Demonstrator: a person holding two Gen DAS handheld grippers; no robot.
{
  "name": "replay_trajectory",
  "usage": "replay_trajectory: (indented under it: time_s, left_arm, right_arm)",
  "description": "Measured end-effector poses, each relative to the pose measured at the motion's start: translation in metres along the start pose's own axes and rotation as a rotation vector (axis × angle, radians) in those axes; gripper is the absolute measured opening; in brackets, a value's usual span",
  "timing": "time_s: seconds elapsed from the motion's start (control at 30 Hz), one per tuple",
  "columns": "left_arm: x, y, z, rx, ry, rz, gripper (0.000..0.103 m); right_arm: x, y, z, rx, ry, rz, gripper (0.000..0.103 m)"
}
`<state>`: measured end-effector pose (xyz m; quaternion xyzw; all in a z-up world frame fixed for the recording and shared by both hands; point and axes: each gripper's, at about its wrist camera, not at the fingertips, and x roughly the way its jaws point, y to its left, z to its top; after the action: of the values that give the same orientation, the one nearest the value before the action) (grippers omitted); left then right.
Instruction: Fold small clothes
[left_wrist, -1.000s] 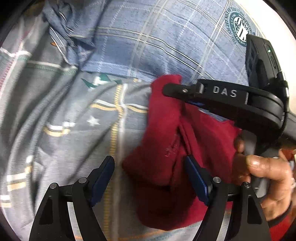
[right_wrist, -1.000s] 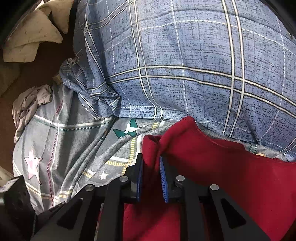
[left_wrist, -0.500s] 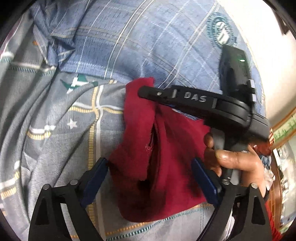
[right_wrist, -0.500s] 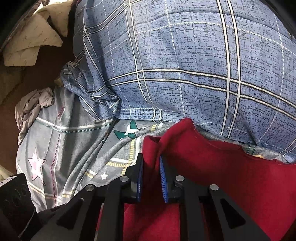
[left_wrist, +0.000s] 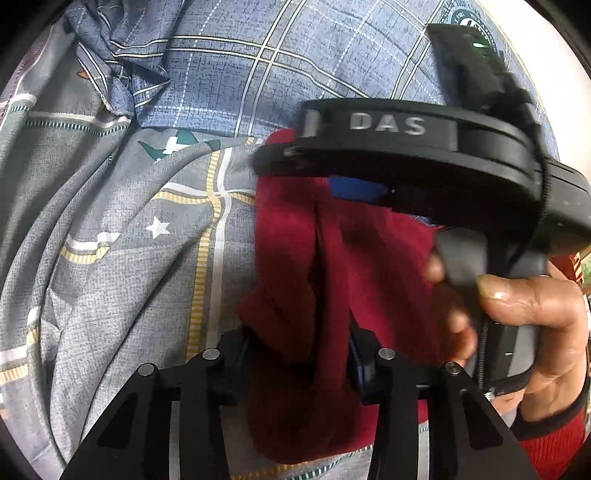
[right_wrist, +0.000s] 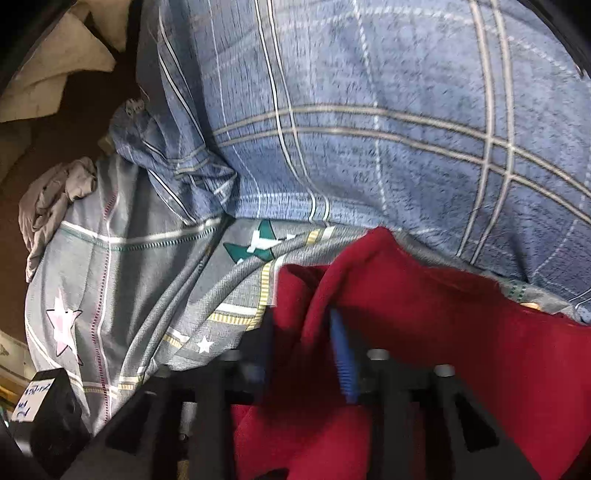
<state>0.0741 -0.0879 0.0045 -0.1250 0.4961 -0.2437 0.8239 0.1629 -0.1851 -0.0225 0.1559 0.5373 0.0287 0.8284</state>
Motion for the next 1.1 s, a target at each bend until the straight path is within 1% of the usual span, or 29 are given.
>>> replay_trajectory:
  time_s: [0.03, 0.1, 0.17, 0.2, 0.23, 0.27, 0.3, 0.33, 0.37, 0.4, 0.43, 0.5, 0.6, 0.7, 0.73, 0.77, 0.83, 0.9, 0.97, 1.03, 1.1]
  left_arm:
    - [-0.003, 0.001, 0.000, 0.003, -0.001, 0.000, 0.038]
    - [-0.002, 0.001, -0.001, 0.009, -0.003, 0.005, 0.038]
    - [-0.004, 0.002, -0.002, 0.013, -0.004, 0.008, 0.038]
    - [-0.004, 0.002, -0.002, 0.012, -0.004, 0.008, 0.038]
    - [-0.005, 0.002, -0.002, 0.010, -0.004, 0.006, 0.037]
    - [-0.006, 0.001, -0.002, 0.014, -0.007, 0.005, 0.034]
    - [-0.009, -0.001, -0.003, 0.022, -0.012, 0.005, 0.033]
    - [-0.014, -0.006, -0.004, 0.040, -0.022, 0.006, 0.029]
    - [-0.017, -0.011, -0.004, 0.057, -0.031, 0.008, 0.027]
    - [-0.022, -0.015, -0.006, 0.072, -0.040, 0.011, 0.026]
    - [-0.030, -0.024, -0.009, 0.089, -0.056, 0.006, 0.024]
    - [-0.043, -0.040, -0.014, 0.105, -0.080, -0.016, 0.024]
    - [-0.056, -0.073, -0.017, 0.150, -0.103, -0.014, 0.023]
    - [-0.061, -0.119, -0.020, 0.227, -0.106, -0.031, 0.023]
    - [-0.058, -0.141, -0.021, 0.258, -0.104, -0.044, 0.023]
    - [-0.056, -0.155, -0.022, 0.279, -0.100, -0.054, 0.023]
    - [-0.046, -0.189, -0.027, 0.339, -0.086, -0.065, 0.023]
    - [-0.033, -0.214, -0.032, 0.385, -0.073, -0.073, 0.023]
    - [-0.012, -0.237, -0.036, 0.414, -0.036, -0.084, 0.023]
    - [0.016, -0.250, -0.040, 0.403, 0.020, -0.100, 0.023]
    - [0.039, -0.256, -0.043, 0.386, 0.067, -0.112, 0.024]
  right_arm:
    - [0.004, 0.002, 0.001, -0.001, 0.013, -0.002, 0.070]
    - [0.010, 0.006, 0.001, -0.014, 0.026, -0.025, 0.072]
    - [0.018, 0.011, -0.001, -0.036, 0.041, -0.044, 0.077]
    - [0.025, 0.014, -0.003, -0.062, 0.054, -0.062, 0.078]
    - [0.027, 0.016, -0.005, -0.082, 0.048, -0.084, 0.076]
    - [0.026, 0.016, -0.007, -0.091, 0.032, -0.099, 0.073]
    - [0.022, 0.013, -0.010, -0.090, 0.014, -0.117, 0.058]
    - [0.017, 0.009, -0.012, -0.082, 0.003, -0.106, 0.041]
    - [0.010, 0.004, -0.013, -0.063, -0.011, -0.074, 0.035]
    - [-0.003, -0.003, -0.016, -0.040, -0.039, -0.046, 0.025]
    - [-0.014, -0.006, -0.018, -0.035, -0.064, -0.041, 0.021]
    - [-0.043, -0.013, -0.023, -0.019, -0.122, -0.019, 0.020]
    - [-0.085, -0.022, -0.032, -0.013, -0.188, 0.011, 0.019]
    - [-0.124, -0.033, -0.041, -0.020, -0.242, -0.016, 0.018]
    - [-0.138, -0.039, -0.043, -0.017, -0.258, -0.024, 0.018]
    - [-0.154, -0.049, -0.046, -0.009, -0.277, -0.035, 0.018]
    - [-0.176, -0.067, -0.049, 0.008, -0.299, -0.066, 0.017]
    - [-0.197, -0.093, -0.056, 0.040, -0.316, -0.104, 0.017]
    - [-0.211, -0.117, -0.065, 0.066, -0.322, -0.141, 0.017]
    - [-0.216, -0.146, -0.074, 0.105, -0.319, -0.187, 0.017]
    - [-0.213, -0.177, -0.083, 0.157, -0.300, -0.238, 0.017]
